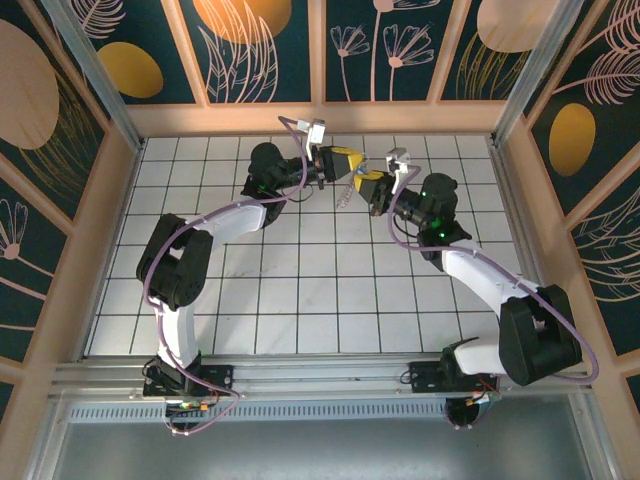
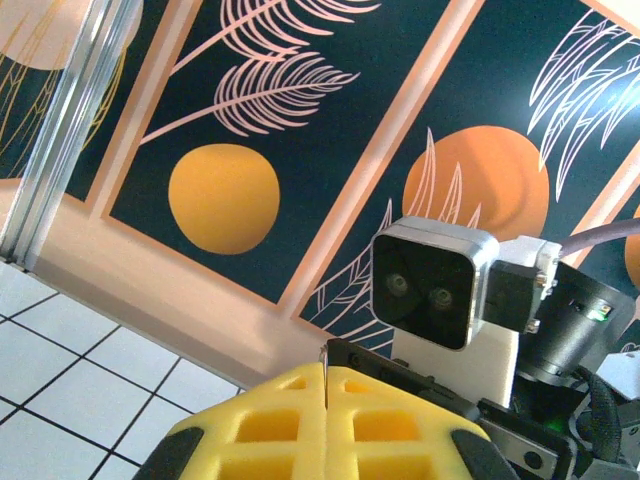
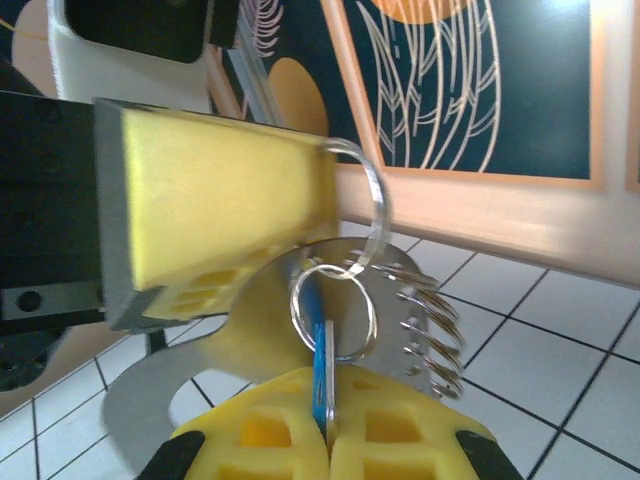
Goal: Put the keys on the keyring
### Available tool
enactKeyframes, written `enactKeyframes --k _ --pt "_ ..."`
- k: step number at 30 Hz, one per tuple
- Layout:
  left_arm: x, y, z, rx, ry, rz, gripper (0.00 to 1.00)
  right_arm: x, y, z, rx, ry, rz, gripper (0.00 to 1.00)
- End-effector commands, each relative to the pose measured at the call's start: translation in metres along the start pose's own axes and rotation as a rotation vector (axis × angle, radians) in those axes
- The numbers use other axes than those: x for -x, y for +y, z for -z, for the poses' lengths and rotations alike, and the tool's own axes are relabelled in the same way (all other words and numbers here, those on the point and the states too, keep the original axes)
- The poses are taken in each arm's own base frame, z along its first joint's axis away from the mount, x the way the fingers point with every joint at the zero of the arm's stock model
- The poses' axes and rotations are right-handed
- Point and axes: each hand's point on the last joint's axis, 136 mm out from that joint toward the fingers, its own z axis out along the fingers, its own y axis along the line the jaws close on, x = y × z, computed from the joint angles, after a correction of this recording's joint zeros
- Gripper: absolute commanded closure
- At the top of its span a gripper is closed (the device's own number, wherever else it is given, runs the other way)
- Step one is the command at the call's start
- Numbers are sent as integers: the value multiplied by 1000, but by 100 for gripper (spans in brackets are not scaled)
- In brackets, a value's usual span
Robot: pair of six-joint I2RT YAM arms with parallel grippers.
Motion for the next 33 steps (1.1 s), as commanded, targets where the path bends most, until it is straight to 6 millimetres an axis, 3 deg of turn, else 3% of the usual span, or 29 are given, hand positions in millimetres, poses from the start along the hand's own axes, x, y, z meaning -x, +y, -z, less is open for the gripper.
enactKeyframes --k 1,10,15,17,18,19,26,33 --pt "28 -28 2 -53 -60 -81 100 13 21 -7 74 1 54 100" --pt "28 -29 2 -55 -59 -80 100 14 18 -11 55 9 58 100" --pt "27 -27 2 -51 -57 -77 100 9 11 -3 13 15 56 100" --pt "27 -27 2 -51 -56 -76 100 8 7 5 -1 16 38 69" --pt "27 -26 3 -49 -57 -78 100 7 5 10 -8 15 30 58" --pt "26 -26 3 -49 -57 -80 100 7 5 15 -14 9 24 54" --pt "25 -25 2 -52 -59 -76 100 20 -2 51 -44 -59 -13 53" --pt "24 -24 3 -47 -60 -73 100 62 -6 55 -37 -154 -67 54"
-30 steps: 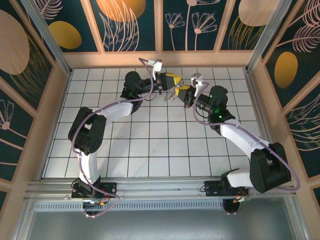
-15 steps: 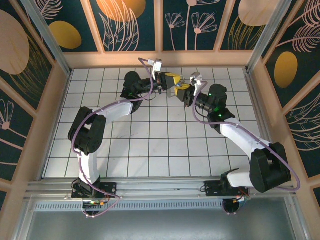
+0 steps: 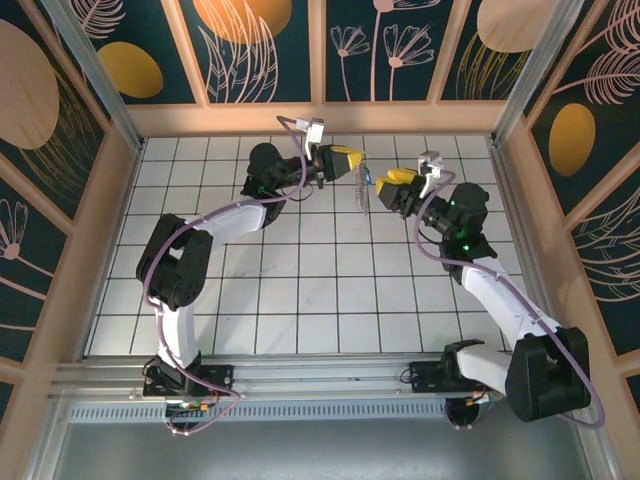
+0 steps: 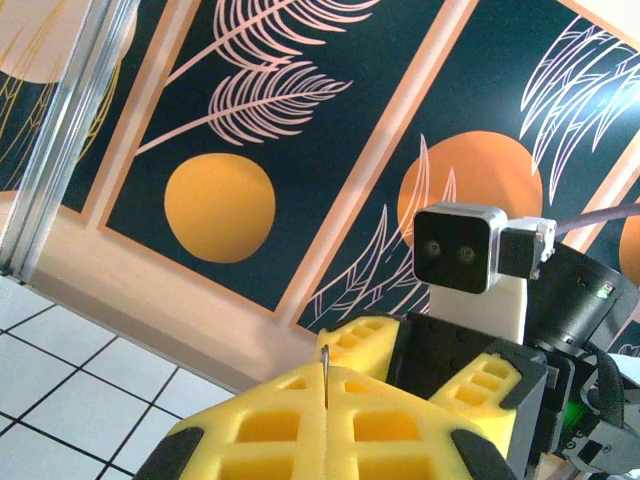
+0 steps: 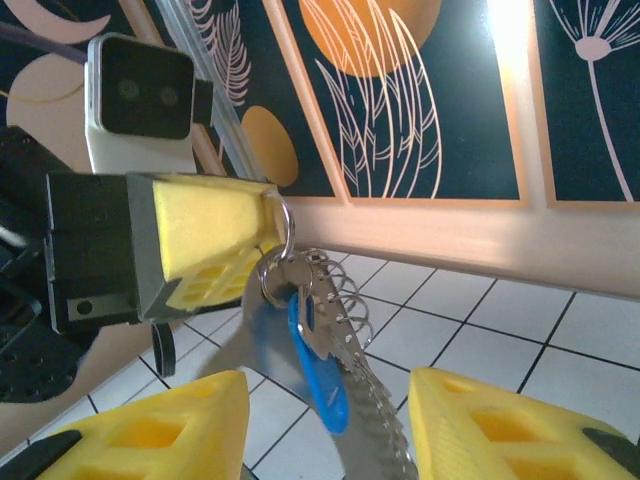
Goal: Put the keys on the keyring
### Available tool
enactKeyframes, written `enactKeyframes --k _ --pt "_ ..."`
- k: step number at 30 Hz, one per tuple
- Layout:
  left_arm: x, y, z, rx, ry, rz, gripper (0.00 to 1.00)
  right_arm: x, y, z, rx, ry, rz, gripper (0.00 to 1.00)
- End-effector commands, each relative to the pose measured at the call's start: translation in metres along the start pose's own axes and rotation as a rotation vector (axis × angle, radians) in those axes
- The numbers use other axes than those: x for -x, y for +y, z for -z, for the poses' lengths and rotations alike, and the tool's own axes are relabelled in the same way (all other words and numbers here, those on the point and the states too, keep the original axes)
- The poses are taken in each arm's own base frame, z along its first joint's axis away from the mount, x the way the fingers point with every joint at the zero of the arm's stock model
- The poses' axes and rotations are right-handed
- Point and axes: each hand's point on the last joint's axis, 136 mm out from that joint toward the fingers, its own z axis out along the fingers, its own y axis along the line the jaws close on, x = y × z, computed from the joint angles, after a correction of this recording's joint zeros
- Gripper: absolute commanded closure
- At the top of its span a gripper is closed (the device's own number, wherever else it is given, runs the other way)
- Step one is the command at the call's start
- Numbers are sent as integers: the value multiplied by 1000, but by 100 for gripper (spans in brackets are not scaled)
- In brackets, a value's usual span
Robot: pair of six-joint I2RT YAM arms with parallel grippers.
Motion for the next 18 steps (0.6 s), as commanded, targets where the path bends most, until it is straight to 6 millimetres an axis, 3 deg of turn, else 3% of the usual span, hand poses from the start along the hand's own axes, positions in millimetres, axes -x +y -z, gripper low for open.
enactKeyframes --k 1,8,18 --pt "21 -21 2 -37 -48 -59 100 37 11 -4 60 -81 -30 55" --pt "20 -22 2 -37 -46 -58 100 55 14 -24 152 -101 -119 54" --pt "22 -26 2 -46 -41 -66 100 49 10 -39 222 -77 -189 55"
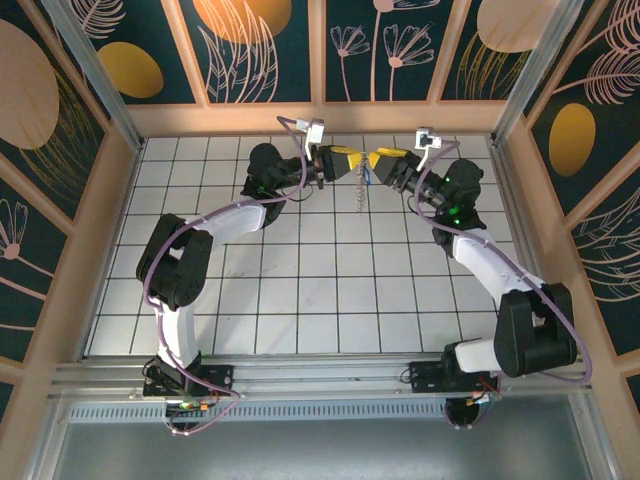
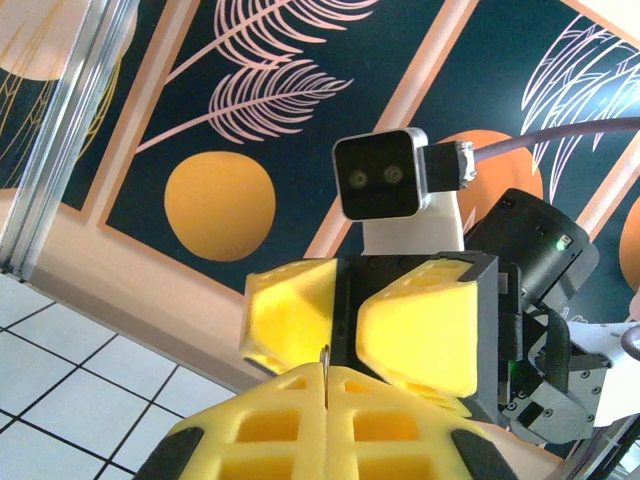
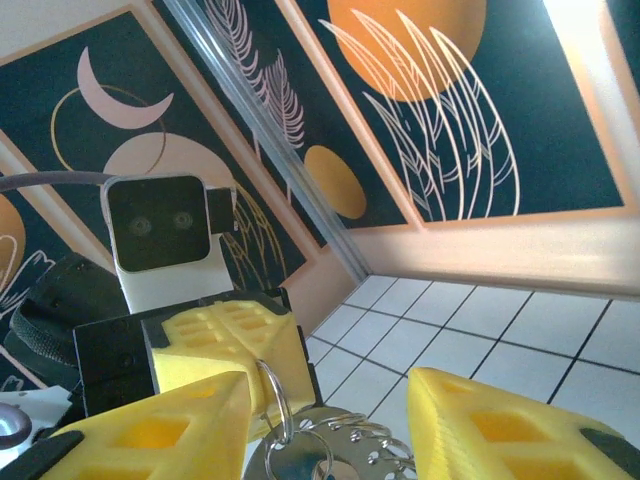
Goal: Put the keys on the keyring
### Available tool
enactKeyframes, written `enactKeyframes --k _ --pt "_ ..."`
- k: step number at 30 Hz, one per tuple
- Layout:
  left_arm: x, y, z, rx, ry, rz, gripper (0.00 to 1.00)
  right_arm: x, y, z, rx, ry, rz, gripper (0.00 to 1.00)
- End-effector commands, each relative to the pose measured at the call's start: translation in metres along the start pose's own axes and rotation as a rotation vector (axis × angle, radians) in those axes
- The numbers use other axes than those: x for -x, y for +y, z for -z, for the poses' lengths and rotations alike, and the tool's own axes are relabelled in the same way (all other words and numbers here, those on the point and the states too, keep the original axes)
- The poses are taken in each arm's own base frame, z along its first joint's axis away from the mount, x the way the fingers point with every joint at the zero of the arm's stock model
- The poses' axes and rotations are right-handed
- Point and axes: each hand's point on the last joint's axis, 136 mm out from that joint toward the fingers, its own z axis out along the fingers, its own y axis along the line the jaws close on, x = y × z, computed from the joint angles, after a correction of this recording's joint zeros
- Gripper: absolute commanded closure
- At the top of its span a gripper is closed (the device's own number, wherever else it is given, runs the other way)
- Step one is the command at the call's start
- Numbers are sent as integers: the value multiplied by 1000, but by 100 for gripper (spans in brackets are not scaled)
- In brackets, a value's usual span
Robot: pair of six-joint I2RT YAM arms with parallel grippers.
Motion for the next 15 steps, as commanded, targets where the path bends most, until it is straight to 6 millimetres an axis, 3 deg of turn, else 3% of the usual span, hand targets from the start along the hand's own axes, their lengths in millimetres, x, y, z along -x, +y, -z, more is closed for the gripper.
enactKeyframes --k 1,10,15 --pt "24 -27 2 -47 -44 -69 100 19 18 -3 82 -37 25 56" --pt "23 -27 1 -50 -42 -67 100 13 21 -11 118 -10 15 62" --pt "24 -26 1 -50 -42 -67 100 9 22 -15 128 2 14 72"
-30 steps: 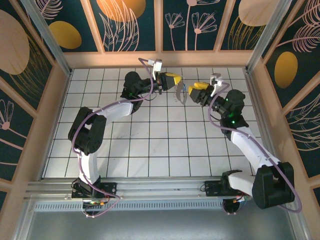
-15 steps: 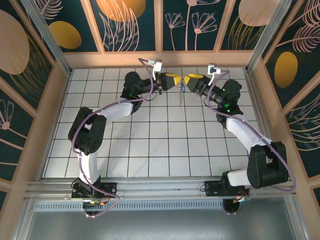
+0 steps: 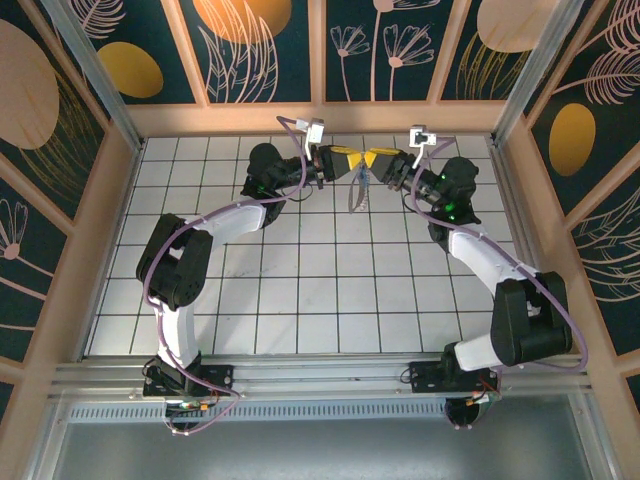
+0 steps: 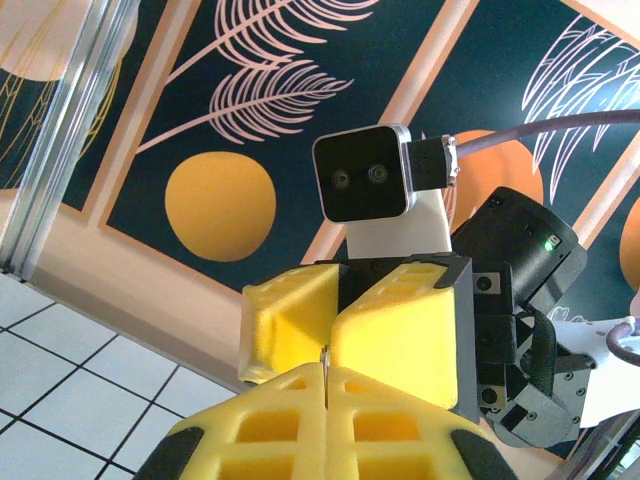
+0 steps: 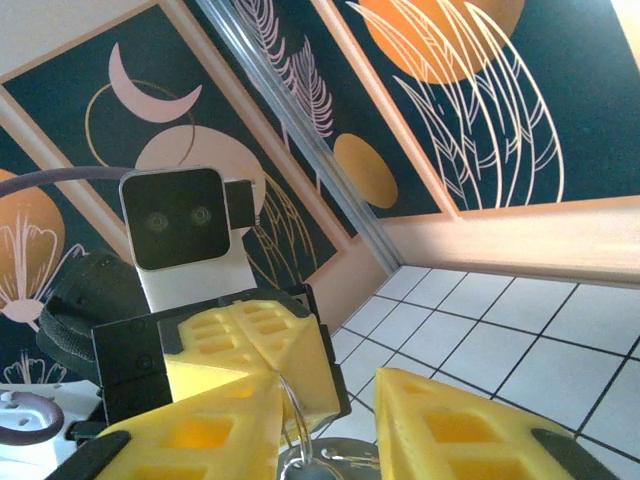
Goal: Put the keys on the keyring
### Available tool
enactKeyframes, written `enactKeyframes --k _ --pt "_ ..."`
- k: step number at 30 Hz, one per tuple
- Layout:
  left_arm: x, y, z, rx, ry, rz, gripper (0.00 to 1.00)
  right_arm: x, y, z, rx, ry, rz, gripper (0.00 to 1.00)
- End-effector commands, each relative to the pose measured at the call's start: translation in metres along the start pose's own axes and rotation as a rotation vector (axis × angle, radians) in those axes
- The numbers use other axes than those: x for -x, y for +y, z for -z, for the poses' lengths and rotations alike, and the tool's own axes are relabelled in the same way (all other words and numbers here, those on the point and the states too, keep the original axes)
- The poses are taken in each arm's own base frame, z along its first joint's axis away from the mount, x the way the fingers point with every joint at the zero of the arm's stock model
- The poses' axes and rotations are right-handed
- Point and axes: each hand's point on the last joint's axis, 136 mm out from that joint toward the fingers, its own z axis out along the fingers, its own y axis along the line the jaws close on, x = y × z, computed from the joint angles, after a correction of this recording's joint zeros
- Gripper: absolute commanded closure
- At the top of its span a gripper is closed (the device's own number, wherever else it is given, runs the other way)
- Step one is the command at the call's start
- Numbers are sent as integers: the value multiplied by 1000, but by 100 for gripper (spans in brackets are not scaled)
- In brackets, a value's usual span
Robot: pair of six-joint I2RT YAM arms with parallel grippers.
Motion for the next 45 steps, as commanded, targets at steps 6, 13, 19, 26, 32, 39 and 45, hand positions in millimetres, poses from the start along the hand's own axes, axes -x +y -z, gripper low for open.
enactKeyframes --k 6,13,19,26,32,39,45 --pt "24 -25 1 -47 -44 -66 100 12 20 -7 80 -8 54 90" --pt "24 -27 1 -60 -38 -68 100 16 20 -7 63 1 85 100" --pt "29 -31 4 -38 -18 -123 75 22 13 -1 5 29 151 100" --pt "36 -20 12 34 48 -189 68 23 -1 6 -23 107 205 100" --pt "28 -9 14 35 136 -198 66 18 0 4 -12 199 256 100" --pt "14 -9 13 -27 205 -182 65 10 9 4 57 275 273 100" --pt "5 -16 12 -90 240 -165 65 1 16 2 109 320 272 100"
